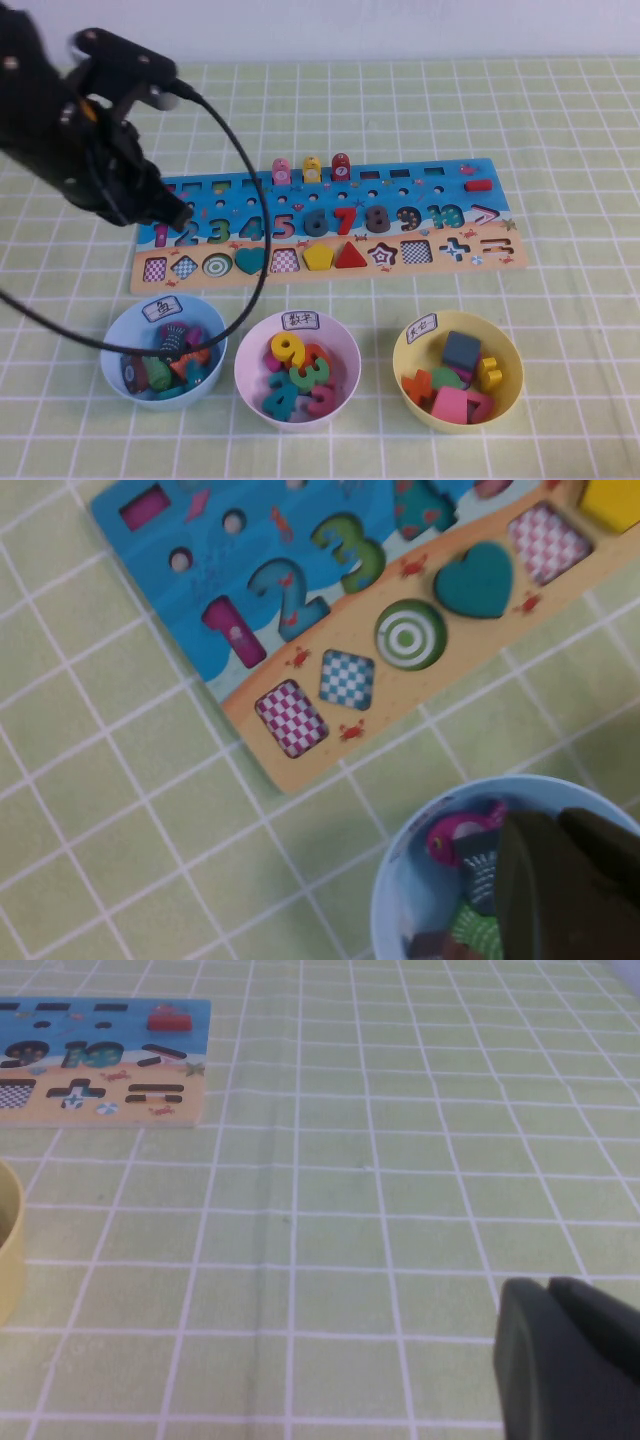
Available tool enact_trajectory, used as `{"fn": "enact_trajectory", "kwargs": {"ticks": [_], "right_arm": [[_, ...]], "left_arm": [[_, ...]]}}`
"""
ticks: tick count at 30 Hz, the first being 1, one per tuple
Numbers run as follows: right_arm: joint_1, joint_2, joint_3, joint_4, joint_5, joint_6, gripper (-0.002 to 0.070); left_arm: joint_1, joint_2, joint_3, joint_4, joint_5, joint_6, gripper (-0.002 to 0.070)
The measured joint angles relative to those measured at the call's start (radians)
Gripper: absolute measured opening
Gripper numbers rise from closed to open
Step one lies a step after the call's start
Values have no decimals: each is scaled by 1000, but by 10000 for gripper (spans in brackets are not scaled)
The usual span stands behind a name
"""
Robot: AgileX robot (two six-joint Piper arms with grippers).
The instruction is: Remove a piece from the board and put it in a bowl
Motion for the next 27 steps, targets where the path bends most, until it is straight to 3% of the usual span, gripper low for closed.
{"fn": "enact_trajectory", "kwargs": {"ticks": [6, 18, 21, 25, 27], "right_arm": [[0, 0, 0, 0, 0, 0, -17], [0, 0, 0, 0, 0, 0, -17], [0, -1, 0, 0, 0, 0, -17], [0, -1, 0, 0, 0, 0, -17], [0, -1, 0, 0, 0, 0, -17]], "left_arm": [[-90, 244, -238, 112, 170, -53, -5], [-107, 472, -424, 83, 227, -53, 11], [-107, 491, -428, 55, 227, -53, 96], [-107, 534, -430, 24, 229, -79, 340], [-107, 557, -430, 16, 229, -88, 427]]}}
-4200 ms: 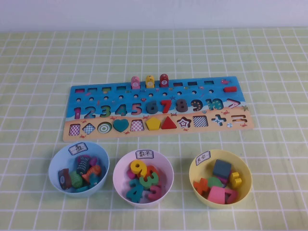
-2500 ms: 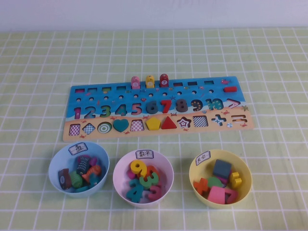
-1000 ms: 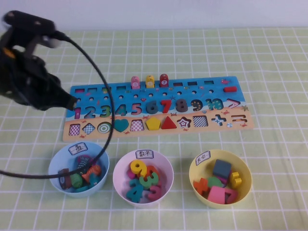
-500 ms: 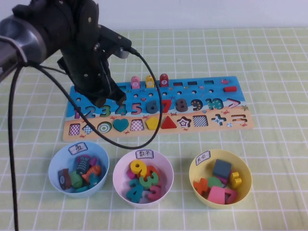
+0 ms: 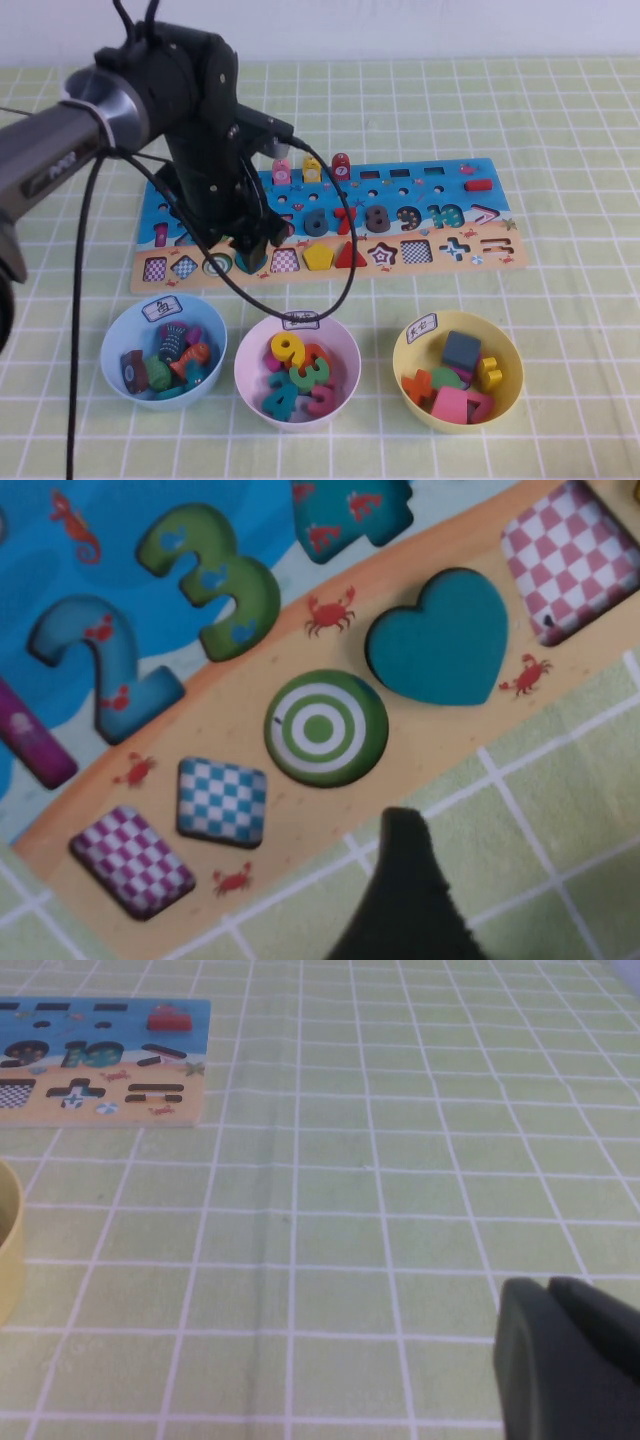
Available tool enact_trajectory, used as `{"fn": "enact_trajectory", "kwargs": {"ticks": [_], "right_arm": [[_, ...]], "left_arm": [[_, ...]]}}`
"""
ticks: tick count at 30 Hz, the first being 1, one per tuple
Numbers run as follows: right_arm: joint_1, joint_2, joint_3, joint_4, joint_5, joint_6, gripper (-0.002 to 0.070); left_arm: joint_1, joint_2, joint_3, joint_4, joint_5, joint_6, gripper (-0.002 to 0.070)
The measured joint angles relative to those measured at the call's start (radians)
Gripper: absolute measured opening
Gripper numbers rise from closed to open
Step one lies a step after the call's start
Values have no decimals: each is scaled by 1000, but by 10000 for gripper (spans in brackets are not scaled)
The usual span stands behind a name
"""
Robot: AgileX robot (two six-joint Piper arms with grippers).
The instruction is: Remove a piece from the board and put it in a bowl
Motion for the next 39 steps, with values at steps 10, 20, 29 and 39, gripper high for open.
{"fn": "enact_trajectory", "kwargs": {"ticks": [10, 20, 29, 39], "right_arm": [[0, 0, 0, 0, 0, 0, -17], [0, 0, 0, 0, 0, 0, -17], [0, 0, 0, 0, 0, 0, -17], [0, 0, 0, 0, 0, 0, -17]], "left_arm": [[0, 105, -10, -3, -95, -58, 501], [0, 134, -29, -3, -170, -86, 498], [6, 145, -31, -7, -172, -88, 355], [8, 145, -32, -7, -172, -88, 299]]}}
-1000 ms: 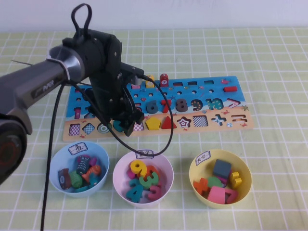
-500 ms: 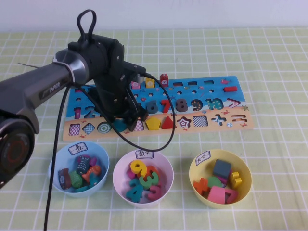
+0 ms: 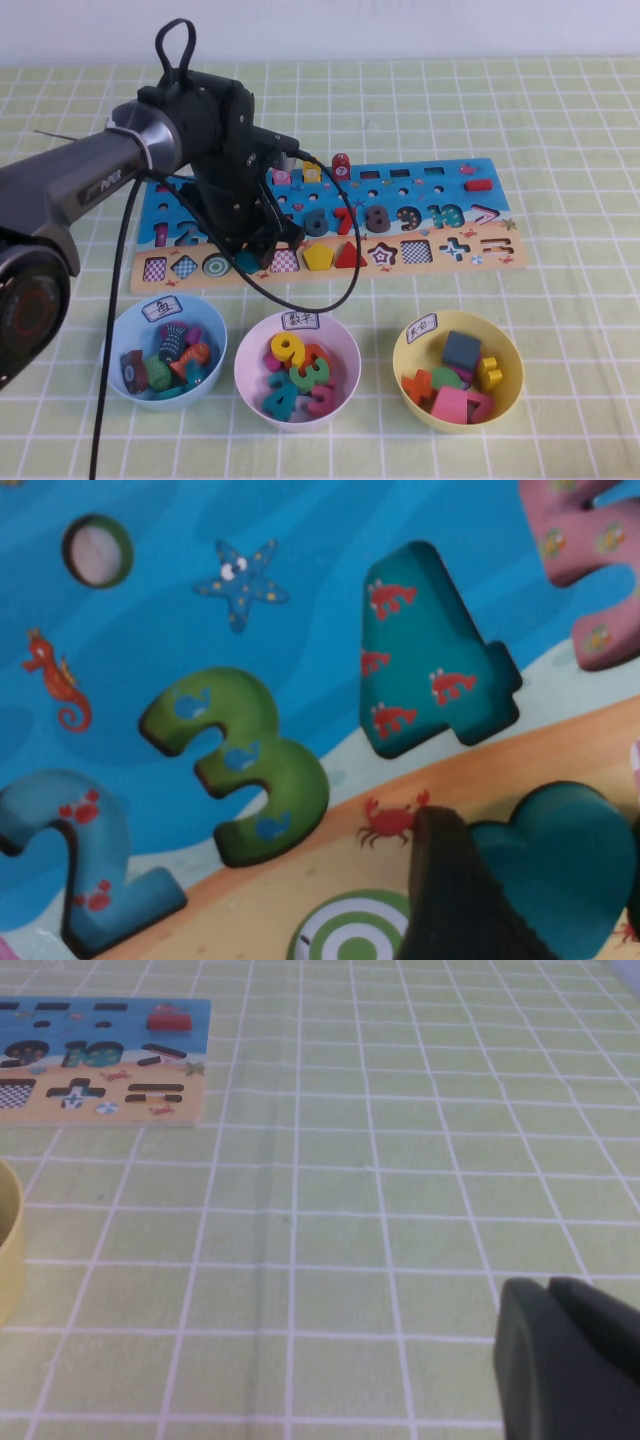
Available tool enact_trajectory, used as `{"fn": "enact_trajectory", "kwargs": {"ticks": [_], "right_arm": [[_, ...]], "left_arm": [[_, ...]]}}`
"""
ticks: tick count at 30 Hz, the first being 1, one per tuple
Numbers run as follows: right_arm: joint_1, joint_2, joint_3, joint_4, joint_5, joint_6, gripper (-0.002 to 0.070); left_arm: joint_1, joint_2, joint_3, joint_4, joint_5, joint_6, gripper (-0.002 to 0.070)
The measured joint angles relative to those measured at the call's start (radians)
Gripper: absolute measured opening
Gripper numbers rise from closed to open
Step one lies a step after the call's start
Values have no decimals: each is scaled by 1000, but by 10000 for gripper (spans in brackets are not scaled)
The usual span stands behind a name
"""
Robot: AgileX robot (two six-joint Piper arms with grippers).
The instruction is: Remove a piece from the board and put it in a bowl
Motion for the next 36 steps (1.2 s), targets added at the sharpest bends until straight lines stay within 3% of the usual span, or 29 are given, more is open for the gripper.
{"fn": "enact_trajectory", "kwargs": {"ticks": [14, 25, 30, 36], "right_arm": [[0, 0, 0, 0, 0, 0, -17], [0, 0, 0, 0, 0, 0, -17], [0, 0, 0, 0, 0, 0, -17], [0, 0, 0, 0, 0, 0, -17]], "left_arm": [[0, 10, -167, 0, 105, 9, 298], [0, -81, -171, 57, 172, 36, 298], [0, -237, -28, 59, 164, 38, 298], [-2, -466, 319, 43, 86, 38, 298]]}}
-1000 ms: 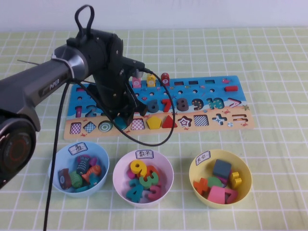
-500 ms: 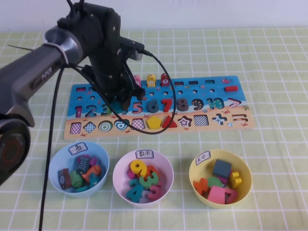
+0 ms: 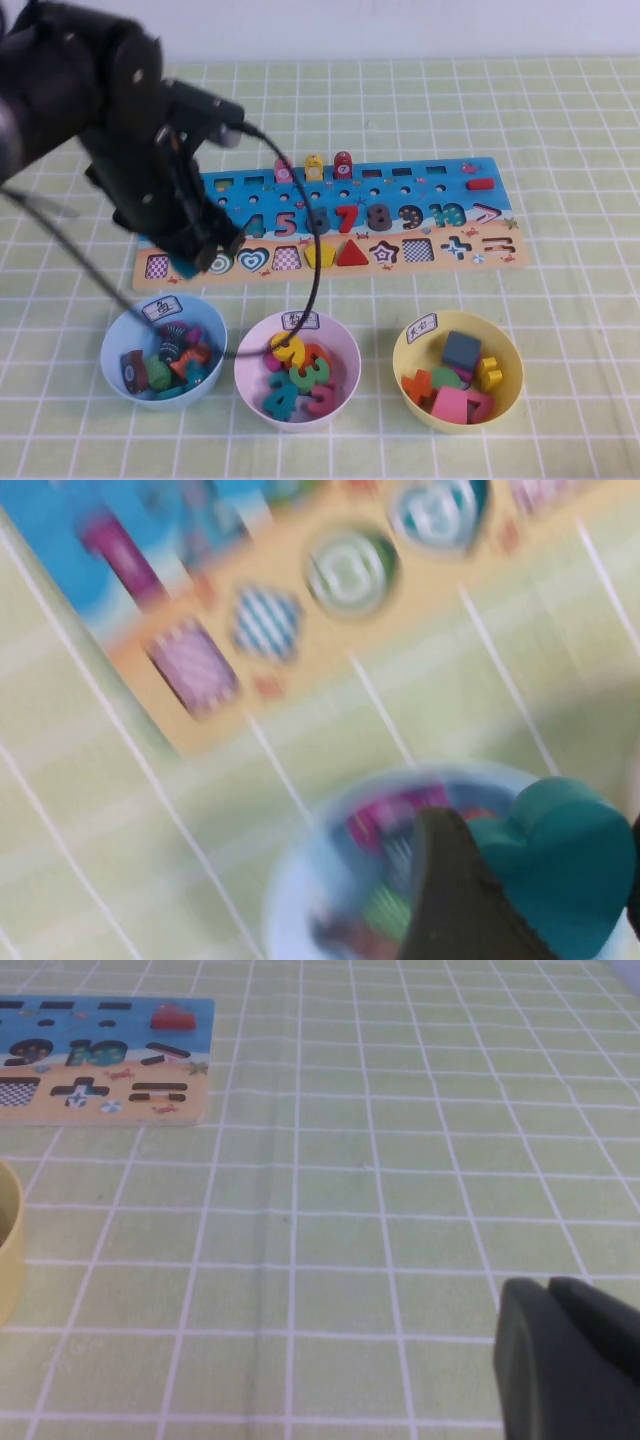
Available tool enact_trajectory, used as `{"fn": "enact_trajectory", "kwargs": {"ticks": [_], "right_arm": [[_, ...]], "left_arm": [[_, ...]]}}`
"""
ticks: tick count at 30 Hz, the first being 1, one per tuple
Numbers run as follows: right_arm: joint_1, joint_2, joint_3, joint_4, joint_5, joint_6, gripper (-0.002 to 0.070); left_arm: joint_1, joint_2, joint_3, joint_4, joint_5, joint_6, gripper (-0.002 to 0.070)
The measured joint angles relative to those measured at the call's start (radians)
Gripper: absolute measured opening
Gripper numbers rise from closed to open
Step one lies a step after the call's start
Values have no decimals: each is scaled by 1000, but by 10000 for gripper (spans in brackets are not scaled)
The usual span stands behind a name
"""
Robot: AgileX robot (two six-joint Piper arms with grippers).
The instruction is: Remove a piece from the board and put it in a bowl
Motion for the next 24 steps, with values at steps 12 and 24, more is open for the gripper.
{"fn": "enact_trajectory", "kwargs": {"ticks": [12, 24], "right_arm": [[0, 0, 0, 0, 0, 0, -17], [0, 0, 0, 0, 0, 0, -17]], "left_arm": [[-178, -253, 231, -54, -41, 4, 298], [-471, 82, -18, -65, -160, 118, 298]]}}
